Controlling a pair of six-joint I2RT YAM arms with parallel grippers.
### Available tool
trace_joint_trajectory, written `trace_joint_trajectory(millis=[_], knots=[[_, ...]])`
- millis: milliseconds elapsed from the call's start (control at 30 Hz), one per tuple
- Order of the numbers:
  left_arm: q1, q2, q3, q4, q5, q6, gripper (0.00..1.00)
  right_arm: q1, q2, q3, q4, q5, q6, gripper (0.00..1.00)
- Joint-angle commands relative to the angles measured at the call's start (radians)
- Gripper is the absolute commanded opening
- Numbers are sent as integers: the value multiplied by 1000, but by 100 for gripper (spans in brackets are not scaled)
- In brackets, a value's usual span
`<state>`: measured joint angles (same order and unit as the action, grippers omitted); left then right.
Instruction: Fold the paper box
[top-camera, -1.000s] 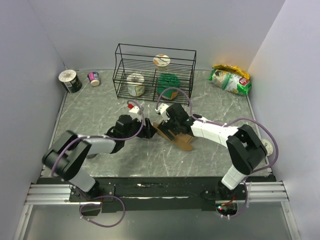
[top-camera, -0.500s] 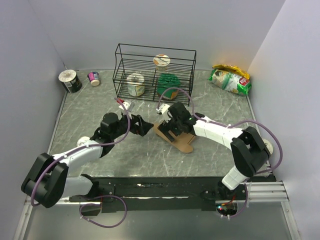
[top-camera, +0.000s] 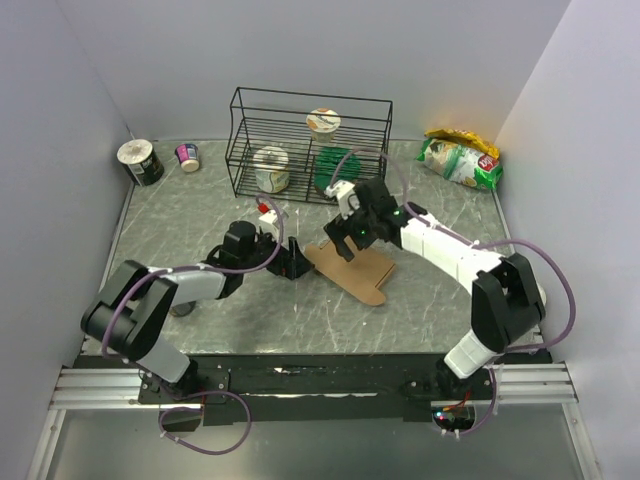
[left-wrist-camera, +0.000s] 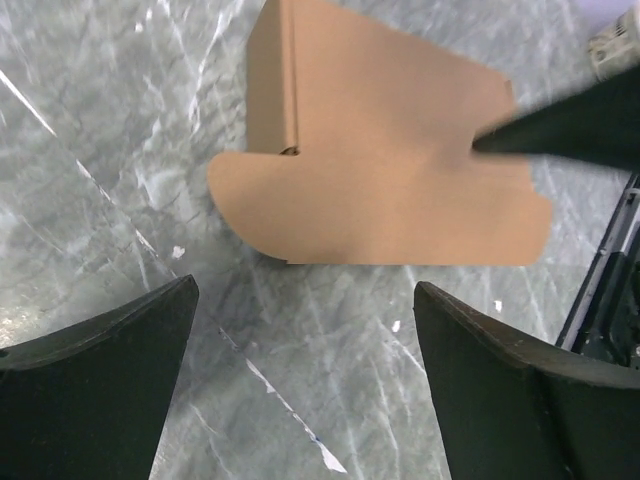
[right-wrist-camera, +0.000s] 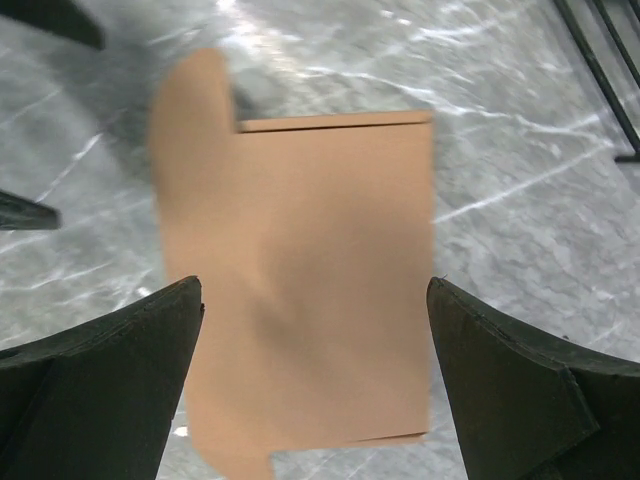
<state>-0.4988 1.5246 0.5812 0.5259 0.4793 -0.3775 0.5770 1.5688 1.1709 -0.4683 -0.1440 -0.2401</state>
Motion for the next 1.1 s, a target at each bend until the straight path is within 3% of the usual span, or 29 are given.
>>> trace_joint_trajectory(millis=[0, 100, 233, 533, 700, 833, 967, 1067], knots=[[0, 43, 54, 20, 35, 17, 94, -101, 68, 87, -50, -94, -1, 97], [0, 51, 49, 37, 36, 9, 95, -155, 111, 108, -56, -135, 5, 92], [0, 57, 48, 49, 47, 5, 94, -207, 160, 121, -58, -183, 22, 74], [0, 25, 29, 54, 50, 17, 94, -272, 260, 156, -73, -229, 45, 44], [0, -18, 2, 94, 85, 22, 95, -295, 319, 179, -101, -233, 58, 33], [0, -56, -18, 120, 102, 12, 96, -310, 368, 197, -128, -256, 67, 31], [2, -81, -26, 154, 110, -20, 98, -342, 396, 199, -139, -342, 93, 19], [2, -57, -34, 186, 93, -49, 99, -364, 396, 181, -135, -359, 113, 18]])
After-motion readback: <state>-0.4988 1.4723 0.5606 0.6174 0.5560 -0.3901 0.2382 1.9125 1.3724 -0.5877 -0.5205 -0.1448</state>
